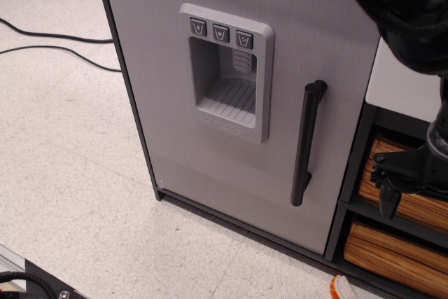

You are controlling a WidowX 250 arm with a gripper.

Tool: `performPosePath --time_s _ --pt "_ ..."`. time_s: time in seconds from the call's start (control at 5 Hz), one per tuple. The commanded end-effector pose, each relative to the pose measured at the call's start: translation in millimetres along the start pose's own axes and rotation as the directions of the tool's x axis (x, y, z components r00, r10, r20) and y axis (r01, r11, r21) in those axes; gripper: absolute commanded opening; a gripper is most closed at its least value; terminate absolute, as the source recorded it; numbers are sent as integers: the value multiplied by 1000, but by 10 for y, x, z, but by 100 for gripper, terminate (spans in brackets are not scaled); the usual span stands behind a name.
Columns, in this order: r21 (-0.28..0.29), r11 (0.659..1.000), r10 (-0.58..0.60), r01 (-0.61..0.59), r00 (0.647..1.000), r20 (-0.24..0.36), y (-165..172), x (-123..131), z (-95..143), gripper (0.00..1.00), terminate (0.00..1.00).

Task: Open fridge

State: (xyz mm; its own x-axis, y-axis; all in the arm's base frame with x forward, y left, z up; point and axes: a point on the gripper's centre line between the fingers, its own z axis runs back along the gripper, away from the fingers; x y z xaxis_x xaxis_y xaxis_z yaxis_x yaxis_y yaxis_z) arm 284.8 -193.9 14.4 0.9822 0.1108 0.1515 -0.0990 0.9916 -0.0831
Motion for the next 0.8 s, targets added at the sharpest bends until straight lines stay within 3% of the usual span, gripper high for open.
performPosePath --time_s 0.0,0.4,0.6 --pt "0 1000 0 0 1000 0 0 0 0 100 0" --pt "23 997 75 -78 992 104 647 208 398 100 0" --pt "33 996 74 -78 989 127 922 332 526 100 0"
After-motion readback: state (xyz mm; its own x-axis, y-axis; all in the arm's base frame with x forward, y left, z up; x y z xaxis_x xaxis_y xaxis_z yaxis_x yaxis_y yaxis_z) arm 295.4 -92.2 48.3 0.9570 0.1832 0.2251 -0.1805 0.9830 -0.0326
